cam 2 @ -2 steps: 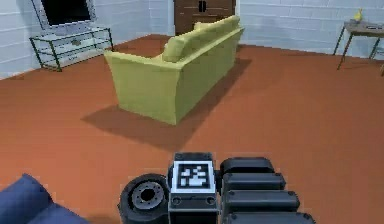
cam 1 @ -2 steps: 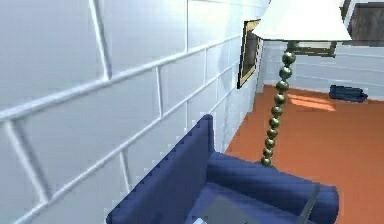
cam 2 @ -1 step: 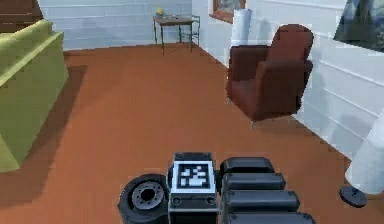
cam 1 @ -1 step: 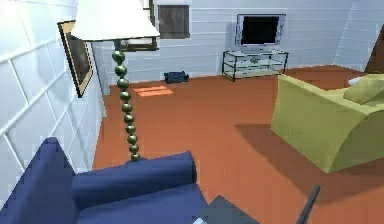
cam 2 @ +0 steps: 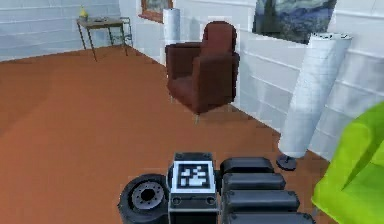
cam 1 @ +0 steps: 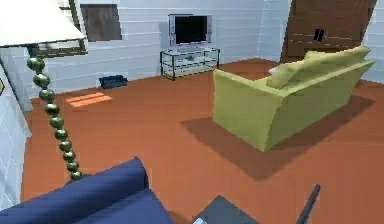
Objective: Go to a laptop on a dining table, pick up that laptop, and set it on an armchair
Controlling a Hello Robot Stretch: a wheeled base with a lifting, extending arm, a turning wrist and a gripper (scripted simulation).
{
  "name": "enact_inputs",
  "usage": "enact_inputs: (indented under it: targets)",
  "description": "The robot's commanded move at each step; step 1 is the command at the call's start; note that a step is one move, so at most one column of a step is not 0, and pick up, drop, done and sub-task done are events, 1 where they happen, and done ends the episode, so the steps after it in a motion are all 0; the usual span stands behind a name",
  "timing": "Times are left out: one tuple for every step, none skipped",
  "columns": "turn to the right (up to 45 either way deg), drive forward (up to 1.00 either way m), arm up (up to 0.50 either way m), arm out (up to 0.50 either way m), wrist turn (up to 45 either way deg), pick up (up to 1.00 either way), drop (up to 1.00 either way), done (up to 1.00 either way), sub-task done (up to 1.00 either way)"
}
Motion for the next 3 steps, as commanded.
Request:
enact_inputs:
  targets:
    - [-45.0,0.0,0.0,0.0,0.0,0.0,0.0,0.0,0.0]
    - [-18.0,0.0,0.0,0.0,0.0,0.0,0.0,0.0,0.0]
    - [45.0,0.0,0.0,0.0,0.0,0.0,0.0,0.0,0.0]
